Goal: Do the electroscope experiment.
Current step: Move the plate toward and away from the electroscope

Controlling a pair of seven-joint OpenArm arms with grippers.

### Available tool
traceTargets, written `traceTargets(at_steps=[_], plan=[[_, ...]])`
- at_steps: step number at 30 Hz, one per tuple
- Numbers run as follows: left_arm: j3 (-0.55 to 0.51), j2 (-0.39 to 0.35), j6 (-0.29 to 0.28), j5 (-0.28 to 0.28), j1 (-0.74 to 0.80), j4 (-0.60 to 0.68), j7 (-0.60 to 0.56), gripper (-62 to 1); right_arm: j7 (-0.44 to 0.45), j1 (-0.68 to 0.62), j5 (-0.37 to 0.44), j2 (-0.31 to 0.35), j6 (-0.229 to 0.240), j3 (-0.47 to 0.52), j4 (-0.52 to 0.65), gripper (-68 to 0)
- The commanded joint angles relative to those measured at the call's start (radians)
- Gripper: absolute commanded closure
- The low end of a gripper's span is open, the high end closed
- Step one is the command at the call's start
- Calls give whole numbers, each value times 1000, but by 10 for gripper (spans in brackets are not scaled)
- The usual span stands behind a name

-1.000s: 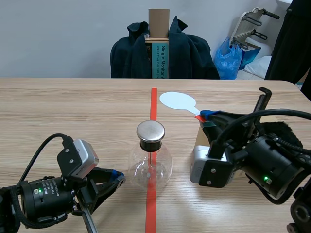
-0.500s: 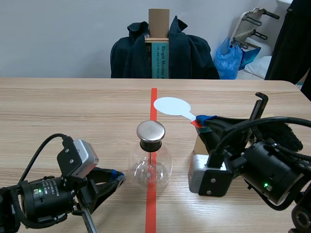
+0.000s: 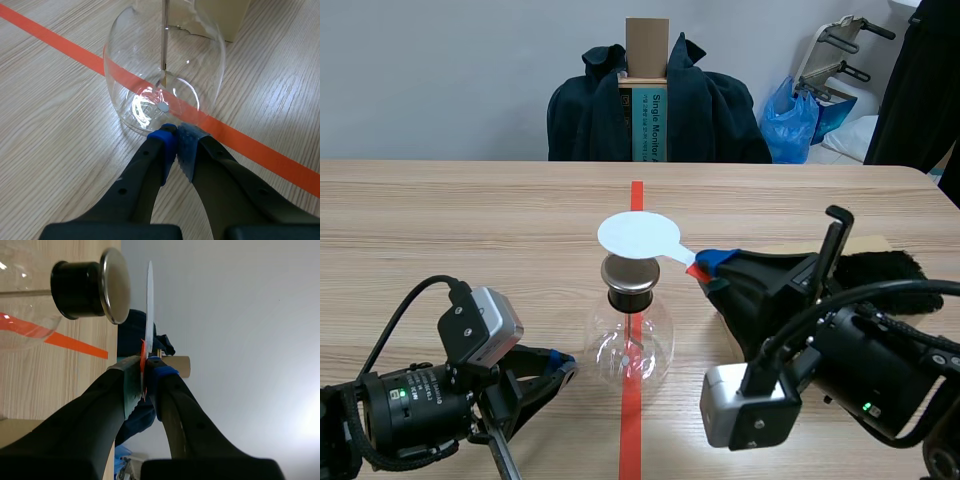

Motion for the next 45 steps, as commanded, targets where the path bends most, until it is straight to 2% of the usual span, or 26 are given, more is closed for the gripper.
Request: traceTargets(at_steps=[1,16,24,29,39,45], plan=[[-3,3,-2,-10,-3,11,-16,-27,14,-8,2,8,-21,6,14,-6],[-3,3,-2,-10,-3,11,-13,-27,37,-38,-38,8,-69,6,14,-6],[-3,3,-2,-10,-3,11,-13,-27,18,-39,-38,8,-69,6,14,-6],[-3,3,-2,-10,-3,11,-13,-27,-58,-39,-37,8,-68,6,14,-6],[-3,3,-2,-10,-3,11,-13,-27,-264,-39,-36,8,-68,6,14,-6],[-3,3,-3,-10,-3,11,-14,-27,-333,-38,-37,8,-69,6,14,-6]])
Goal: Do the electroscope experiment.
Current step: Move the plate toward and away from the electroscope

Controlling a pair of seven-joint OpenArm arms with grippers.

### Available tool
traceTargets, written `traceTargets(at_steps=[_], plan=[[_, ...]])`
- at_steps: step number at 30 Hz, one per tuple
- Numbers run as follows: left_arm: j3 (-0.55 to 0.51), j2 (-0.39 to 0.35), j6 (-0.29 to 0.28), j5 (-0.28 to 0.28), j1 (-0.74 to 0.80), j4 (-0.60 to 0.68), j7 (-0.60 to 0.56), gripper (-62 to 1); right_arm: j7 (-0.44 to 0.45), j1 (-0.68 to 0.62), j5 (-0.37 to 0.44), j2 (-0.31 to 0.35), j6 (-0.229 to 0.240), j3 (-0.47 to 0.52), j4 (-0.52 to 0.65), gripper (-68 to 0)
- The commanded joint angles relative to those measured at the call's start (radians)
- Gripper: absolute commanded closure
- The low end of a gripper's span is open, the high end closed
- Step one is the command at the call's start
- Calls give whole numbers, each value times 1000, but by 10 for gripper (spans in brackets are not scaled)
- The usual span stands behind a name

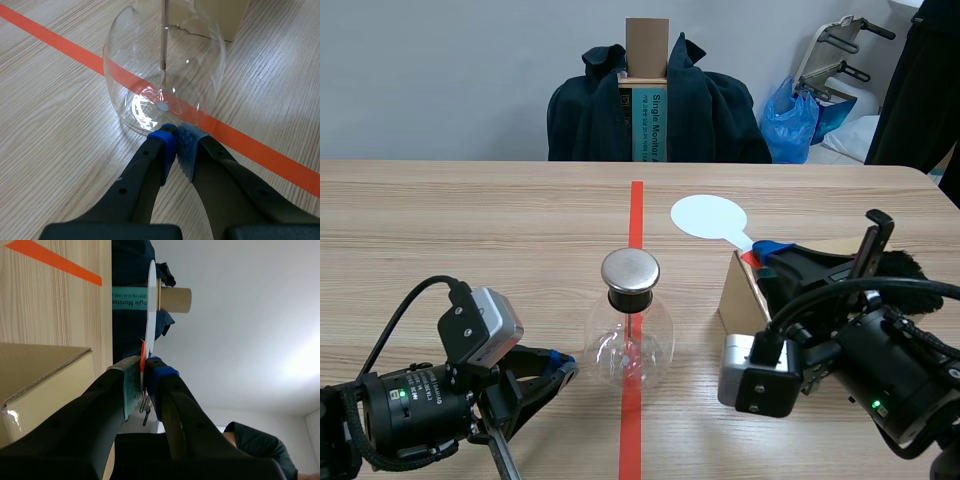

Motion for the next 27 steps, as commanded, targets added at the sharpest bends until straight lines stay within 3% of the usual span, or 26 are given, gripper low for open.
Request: traceTargets(at_steps=[1,11,18,23,27], plan=[[-3,3,-3,-10,-3,11,-14,-27,-14,3,8,8,-11,6,14,-6],[-3,3,-3,-10,-3,11,-14,-27,-5,3,3,8,-11,6,14,-6],[-3,3,-3,-10,-1,11,-15,-27,140,3,-17,8,-16,6,14,-6],[-3,3,-3,-10,-1,11,-15,-27,248,3,-19,8,-58,6,14,-6],[-3,3,-3,-10,-1,11,-15,-27,302,3,-19,7,-64,6,14,-6]])
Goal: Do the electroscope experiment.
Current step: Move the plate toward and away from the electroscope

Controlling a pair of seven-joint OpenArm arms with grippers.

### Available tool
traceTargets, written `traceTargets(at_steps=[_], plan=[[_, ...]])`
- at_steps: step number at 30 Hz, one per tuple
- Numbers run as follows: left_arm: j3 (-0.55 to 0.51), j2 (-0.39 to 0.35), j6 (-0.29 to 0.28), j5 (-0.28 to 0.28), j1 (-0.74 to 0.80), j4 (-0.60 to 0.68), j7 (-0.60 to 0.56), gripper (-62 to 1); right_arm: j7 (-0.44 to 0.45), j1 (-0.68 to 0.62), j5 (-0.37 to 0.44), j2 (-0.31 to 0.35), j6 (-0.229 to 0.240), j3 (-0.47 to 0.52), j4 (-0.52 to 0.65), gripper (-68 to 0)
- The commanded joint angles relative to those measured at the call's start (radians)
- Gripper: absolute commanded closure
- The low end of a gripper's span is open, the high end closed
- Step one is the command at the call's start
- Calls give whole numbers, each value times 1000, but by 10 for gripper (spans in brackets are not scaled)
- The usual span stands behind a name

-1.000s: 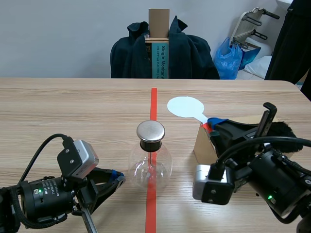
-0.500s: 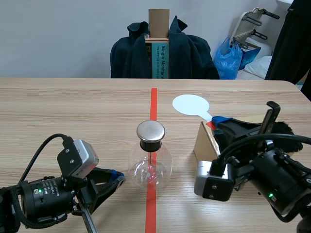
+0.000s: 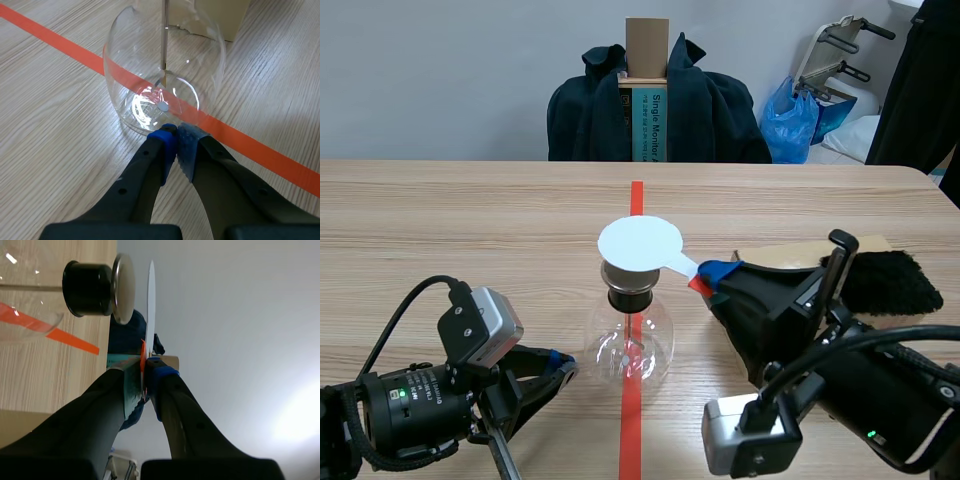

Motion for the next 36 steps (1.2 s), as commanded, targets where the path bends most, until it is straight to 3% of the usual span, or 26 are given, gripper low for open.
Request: traceTargets(at_steps=[1,10,18,27,36], plan=[[-3,3,-3,-10,0,11,-14,-27,8,3,7,7,-15,6,14,-6],[-3,3,-3,-10,0,11,-15,-27,48,3,6,7,-14,6,14,-6],[-3,3,-3,-10,0,11,-15,-27,18,3,-2,5,-14,6,14,-6],[-3,3,-3,-10,-1,11,-16,-27,-175,3,-1,-23,-48,6,14,-6],[-3,3,-2,-10,-1,11,-22,-27,-328,3,-2,-31,-49,6,14,-6]])
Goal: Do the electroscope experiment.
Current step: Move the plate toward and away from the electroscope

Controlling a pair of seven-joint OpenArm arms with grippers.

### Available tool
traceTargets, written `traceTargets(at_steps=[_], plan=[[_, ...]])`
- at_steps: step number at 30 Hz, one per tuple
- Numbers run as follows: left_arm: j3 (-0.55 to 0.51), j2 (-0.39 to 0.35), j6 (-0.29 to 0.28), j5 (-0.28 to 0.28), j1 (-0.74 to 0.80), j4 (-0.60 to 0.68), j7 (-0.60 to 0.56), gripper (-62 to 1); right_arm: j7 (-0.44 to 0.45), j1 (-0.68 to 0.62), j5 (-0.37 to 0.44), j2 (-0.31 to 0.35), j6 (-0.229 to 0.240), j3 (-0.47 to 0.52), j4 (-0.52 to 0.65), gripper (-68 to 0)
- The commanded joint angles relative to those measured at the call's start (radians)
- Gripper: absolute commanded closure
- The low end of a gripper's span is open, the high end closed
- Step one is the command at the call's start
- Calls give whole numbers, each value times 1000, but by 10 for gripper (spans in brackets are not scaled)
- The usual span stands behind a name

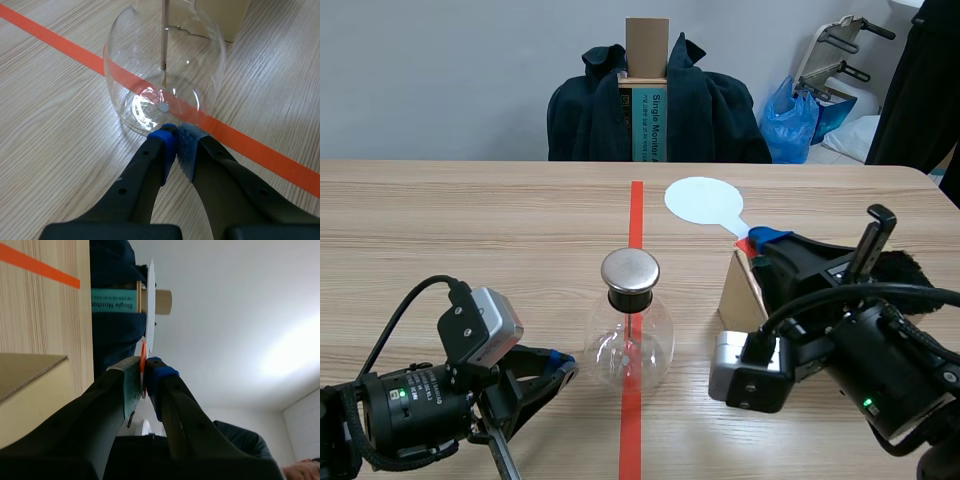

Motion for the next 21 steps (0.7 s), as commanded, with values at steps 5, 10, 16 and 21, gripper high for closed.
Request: traceTargets(at_steps=[5,10,16,21], plan=[[-3,3,-2,-10,-1,11,-21,-27,-53,3,10,0,-12,6,12,-6],[-3,3,-2,-10,-1,11,-20,-27,-57,3,5,0,-12,6,-11,-6],[-3,3,-2,-10,-1,11,-24,-27,17,3,-5,0,-24,6,-28,-6],[-3,3,-2,-10,-1,11,-24,-27,137,3,-11,0,-29,6,-28,-6]])
